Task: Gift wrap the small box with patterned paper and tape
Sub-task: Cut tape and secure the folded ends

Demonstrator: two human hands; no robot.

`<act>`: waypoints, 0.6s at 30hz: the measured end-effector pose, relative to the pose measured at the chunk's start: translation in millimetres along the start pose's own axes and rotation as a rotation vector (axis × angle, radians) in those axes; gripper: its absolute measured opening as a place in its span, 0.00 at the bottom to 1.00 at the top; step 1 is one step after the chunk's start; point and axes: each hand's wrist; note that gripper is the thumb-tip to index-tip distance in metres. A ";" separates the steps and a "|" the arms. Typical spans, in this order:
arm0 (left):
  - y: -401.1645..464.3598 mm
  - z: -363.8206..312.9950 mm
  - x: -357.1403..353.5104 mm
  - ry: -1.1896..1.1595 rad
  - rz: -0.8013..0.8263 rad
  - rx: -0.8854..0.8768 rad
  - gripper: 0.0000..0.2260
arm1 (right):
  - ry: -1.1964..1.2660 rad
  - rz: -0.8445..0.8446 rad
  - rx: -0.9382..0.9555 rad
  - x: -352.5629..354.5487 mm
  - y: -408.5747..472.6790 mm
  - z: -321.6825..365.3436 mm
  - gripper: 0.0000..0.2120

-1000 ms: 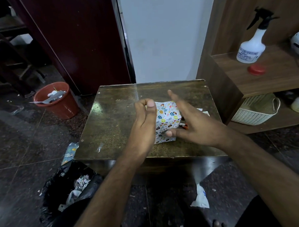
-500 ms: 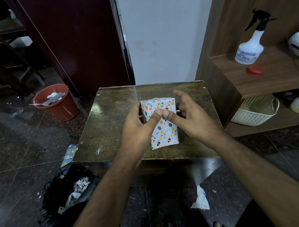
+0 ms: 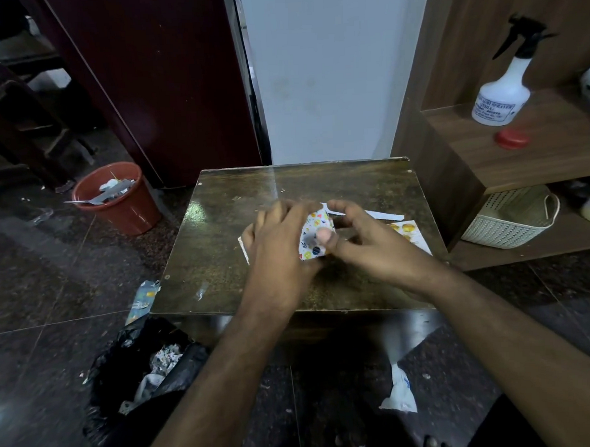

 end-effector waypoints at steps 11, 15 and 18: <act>-1.4 18.7 14.2 -0.044 0.129 0.297 0.53 | 0.024 0.000 -0.004 5.7 4.7 -17.6 0.41; -3.5 32.1 14.9 -0.331 0.140 0.451 0.43 | -0.235 -0.034 0.062 5.7 3.9 -20.7 0.47; -2.8 32.5 16.7 -0.391 0.121 0.435 0.38 | -0.371 -0.083 0.081 3.7 2.9 -18.6 0.47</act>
Point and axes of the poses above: each hand's wrist, its own y-axis towards the middle knuckle, its own x-axis out of the back of the hand, z = x × y, and after that the axes turned 11 degrees about -y, right-handed
